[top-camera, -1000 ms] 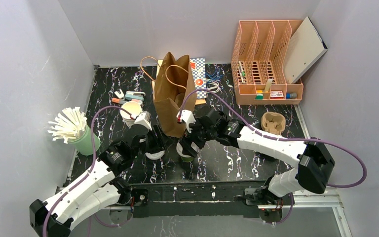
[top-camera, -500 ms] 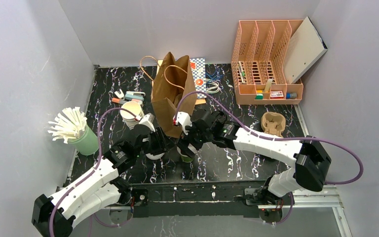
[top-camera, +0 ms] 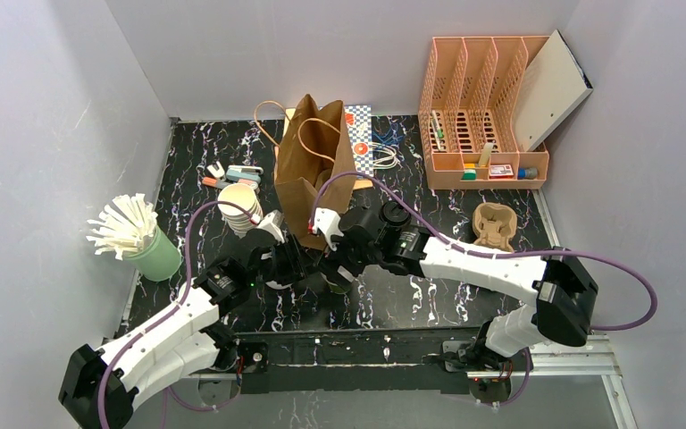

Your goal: Pack the takeout coffee

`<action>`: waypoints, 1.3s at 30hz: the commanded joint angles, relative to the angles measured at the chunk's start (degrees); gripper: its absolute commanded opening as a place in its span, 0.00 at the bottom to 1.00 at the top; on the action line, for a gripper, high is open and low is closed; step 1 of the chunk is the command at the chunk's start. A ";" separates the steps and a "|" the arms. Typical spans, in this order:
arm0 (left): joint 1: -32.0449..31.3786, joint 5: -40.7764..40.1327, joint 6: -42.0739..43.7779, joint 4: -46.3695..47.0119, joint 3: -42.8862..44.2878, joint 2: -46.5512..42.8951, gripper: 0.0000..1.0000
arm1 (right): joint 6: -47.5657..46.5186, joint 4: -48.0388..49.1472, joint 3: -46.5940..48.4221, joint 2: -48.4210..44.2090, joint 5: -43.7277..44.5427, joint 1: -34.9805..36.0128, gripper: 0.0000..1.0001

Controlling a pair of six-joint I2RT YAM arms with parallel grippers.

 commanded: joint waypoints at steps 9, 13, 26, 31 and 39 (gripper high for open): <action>0.35 1.90 -1.41 2.88 -1.69 -0.58 0.38 | 0.56 -3.28 -0.54 1.10 6.20 2.94 0.90; 0.34 2.20 -1.32 3.26 -1.69 0.02 0.38 | 1.14 -2.70 -1.71 0.90 6.37 2.94 0.89; 0.33 4.56 -2.96 9.44 -3.53 2.32 0.38 | 2.74 -3.17 -6.90 -1.00 8.27 3.01 0.86; 0.35 5.49 -3.08 11.06 -3.54 3.42 0.35 | 3.91 -3.34 -7.50 -1.16 9.06 3.00 0.85; 0.33 5.89 -3.92 13.88 -4.83 5.08 0.31 | 4.59 -3.14 -9.80 -1.49 9.32 3.00 0.84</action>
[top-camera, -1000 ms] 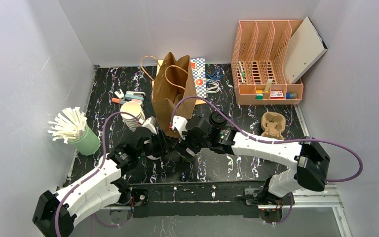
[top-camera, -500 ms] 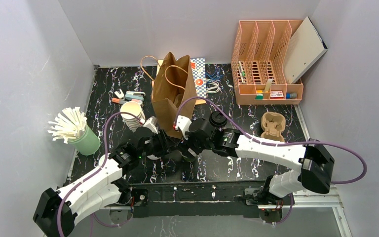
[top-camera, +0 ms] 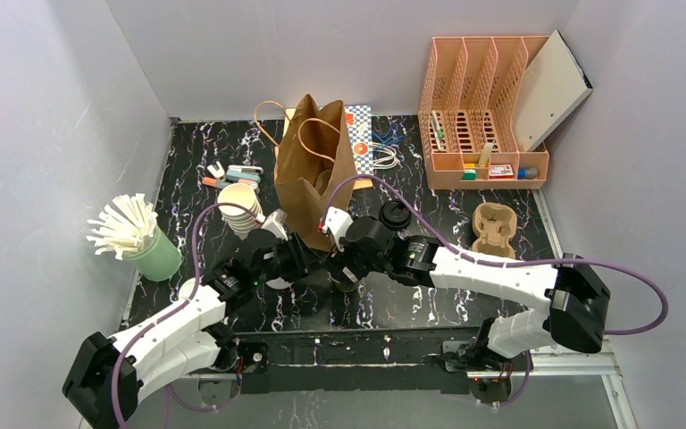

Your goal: Pack the takeout coffee

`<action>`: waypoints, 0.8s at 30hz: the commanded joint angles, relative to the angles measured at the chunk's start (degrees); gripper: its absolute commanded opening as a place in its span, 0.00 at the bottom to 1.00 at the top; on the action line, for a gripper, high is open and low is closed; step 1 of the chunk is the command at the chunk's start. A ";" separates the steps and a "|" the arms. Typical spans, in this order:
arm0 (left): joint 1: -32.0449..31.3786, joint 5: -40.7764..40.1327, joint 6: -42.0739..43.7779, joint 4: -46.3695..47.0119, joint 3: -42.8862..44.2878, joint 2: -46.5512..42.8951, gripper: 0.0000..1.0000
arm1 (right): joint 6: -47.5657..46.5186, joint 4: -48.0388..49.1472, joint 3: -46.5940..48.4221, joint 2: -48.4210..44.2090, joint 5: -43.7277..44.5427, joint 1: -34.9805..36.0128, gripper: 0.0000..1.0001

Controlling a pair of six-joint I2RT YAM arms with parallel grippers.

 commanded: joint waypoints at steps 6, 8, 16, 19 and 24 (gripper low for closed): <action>-0.41 2.59 -1.27 4.20 -1.51 2.43 0.30 | 0.60 -6.79 -5.93 2.03 -0.26 0.65 0.83; -0.41 2.79 -1.30 4.69 -1.56 2.88 0.30 | 1.04 -6.68 -6.38 1.91 -0.51 0.59 0.83; -0.59 2.88 -1.47 5.41 -2.51 2.84 0.29 | 1.95 -6.81 -6.99 2.45 0.34 1.16 0.81; -0.69 2.82 -1.56 5.54 -2.83 2.54 0.29 | 2.15 -6.86 -6.95 2.42 0.77 1.56 0.81; -0.79 2.58 -1.56 5.55 -2.83 2.50 0.29 | 2.97 -7.65 -6.29 3.68 2.25 2.45 0.80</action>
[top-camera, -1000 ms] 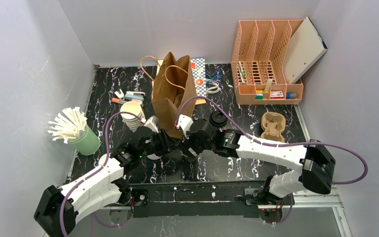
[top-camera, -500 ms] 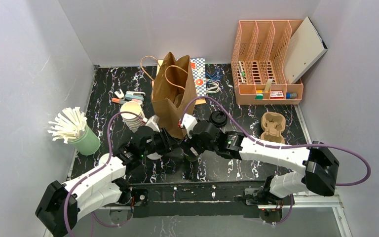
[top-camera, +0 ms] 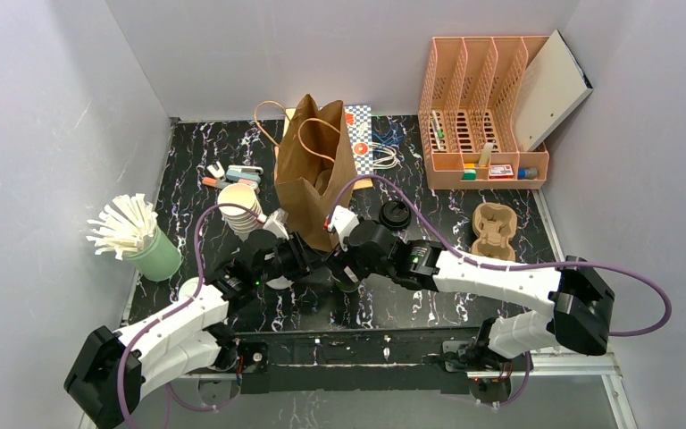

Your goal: Pack the takeout coffee

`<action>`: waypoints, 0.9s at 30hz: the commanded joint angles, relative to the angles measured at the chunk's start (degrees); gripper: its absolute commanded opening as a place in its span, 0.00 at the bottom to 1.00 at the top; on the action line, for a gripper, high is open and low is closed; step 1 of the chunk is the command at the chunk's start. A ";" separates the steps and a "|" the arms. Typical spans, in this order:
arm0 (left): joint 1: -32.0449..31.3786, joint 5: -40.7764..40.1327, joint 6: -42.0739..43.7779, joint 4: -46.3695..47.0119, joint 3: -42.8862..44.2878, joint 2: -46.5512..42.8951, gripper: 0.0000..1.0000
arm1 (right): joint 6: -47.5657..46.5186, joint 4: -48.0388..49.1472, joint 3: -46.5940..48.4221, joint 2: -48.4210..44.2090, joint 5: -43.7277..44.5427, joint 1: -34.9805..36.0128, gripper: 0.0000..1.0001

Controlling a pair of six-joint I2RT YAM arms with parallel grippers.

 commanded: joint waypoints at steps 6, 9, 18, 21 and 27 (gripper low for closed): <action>-0.83 1.37 0.61 -1.26 0.38 0.67 0.29 | 3.95 -9.97 -2.47 4.23 0.56 2.21 0.76; -0.84 1.83 0.92 -1.24 1.77 2.16 0.29 | 5.82 -10.07 -2.89 2.81 2.03 2.21 0.76; -1.60 1.83 1.05 -0.49 2.06 3.58 0.29 | 9.49 -12.47 -3.52 2.91 3.80 3.04 0.77; -2.09 1.65 0.89 -0.06 2.12 4.03 0.29 | 10.64 -13.29 -3.31 3.33 3.70 3.15 0.77; -3.65 0.94 0.21 1.49 1.88 5.31 0.29 | 13.25 -14.87 -3.09 3.21 4.58 3.34 0.77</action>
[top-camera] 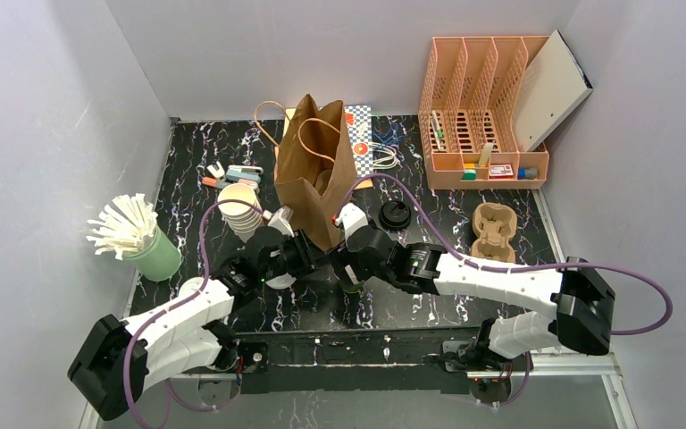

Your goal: Pack the takeout coffee

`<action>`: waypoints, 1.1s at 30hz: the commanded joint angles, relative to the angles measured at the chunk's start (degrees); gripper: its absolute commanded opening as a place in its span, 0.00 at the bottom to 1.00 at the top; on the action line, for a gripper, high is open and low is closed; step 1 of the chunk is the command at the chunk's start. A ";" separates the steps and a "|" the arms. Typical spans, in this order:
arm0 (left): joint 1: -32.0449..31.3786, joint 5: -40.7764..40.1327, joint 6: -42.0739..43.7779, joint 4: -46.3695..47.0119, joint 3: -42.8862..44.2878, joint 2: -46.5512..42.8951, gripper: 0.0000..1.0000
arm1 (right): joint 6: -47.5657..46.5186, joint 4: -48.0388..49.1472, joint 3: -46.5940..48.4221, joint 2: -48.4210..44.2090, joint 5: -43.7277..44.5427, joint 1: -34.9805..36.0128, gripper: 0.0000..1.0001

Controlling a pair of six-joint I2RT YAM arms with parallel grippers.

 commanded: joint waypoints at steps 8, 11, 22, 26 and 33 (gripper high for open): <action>-5.29 -0.56 -1.21 1.20 -0.30 2.50 0.28 | 6.78 -14.86 -2.84 5.19 -0.99 2.33 0.78; -6.21 -1.31 -1.53 1.37 -0.31 2.66 0.28 | 8.19 -14.57 -3.53 4.51 -0.47 2.68 0.78; -7.72 -4.08 -2.28 -1.35 0.00 -0.28 0.26 | 12.80 -13.09 -5.96 2.32 0.63 3.97 0.80; -7.53 -5.69 -0.47 -7.81 4.40 -3.41 0.31 | 14.63 -10.60 -7.92 -1.72 1.35 3.93 0.80; -7.23 -6.06 -2.59 -11.29 5.20 -10.46 0.42 | 15.43 -8.94 -10.36 -4.36 2.29 3.97 0.79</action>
